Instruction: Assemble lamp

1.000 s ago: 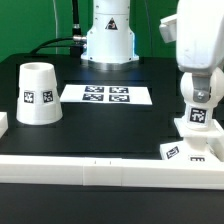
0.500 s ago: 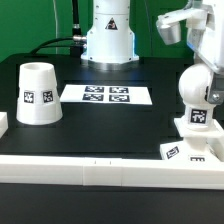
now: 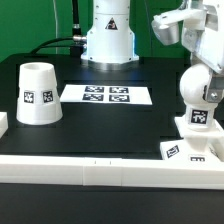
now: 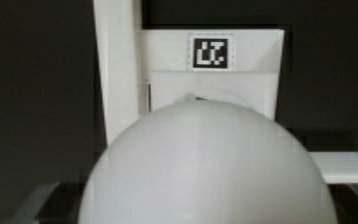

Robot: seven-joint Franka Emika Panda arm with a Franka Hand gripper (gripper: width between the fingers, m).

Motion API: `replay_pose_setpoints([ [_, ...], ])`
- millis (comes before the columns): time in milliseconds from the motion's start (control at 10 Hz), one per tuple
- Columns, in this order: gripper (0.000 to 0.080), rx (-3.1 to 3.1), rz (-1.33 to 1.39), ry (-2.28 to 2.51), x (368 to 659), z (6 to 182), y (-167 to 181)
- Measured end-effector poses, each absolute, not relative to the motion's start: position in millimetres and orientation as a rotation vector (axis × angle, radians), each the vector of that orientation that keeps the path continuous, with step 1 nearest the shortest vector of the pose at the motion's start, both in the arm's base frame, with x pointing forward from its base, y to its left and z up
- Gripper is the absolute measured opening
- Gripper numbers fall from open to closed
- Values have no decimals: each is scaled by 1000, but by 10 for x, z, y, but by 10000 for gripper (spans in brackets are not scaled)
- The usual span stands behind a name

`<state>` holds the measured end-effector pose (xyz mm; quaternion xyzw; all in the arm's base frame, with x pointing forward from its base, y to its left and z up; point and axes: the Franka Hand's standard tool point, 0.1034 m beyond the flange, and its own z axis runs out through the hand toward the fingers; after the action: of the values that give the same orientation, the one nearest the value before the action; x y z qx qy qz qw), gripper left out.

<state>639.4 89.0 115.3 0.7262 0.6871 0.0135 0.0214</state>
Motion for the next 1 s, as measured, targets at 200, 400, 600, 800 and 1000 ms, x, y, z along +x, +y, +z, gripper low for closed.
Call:
replay_pose_setpoints([
  [200, 577, 2404, 52, 1970, 6392, 1154, 889],
  [400, 577, 2635, 68, 1685, 6396, 1156, 878],
  [600, 577, 2867, 76, 1294, 6409, 1164, 888],
  [800, 578, 3025, 81, 872, 6421, 1190, 916],
  [1000, 578, 3079, 81, 681, 6428, 1188, 891],
])
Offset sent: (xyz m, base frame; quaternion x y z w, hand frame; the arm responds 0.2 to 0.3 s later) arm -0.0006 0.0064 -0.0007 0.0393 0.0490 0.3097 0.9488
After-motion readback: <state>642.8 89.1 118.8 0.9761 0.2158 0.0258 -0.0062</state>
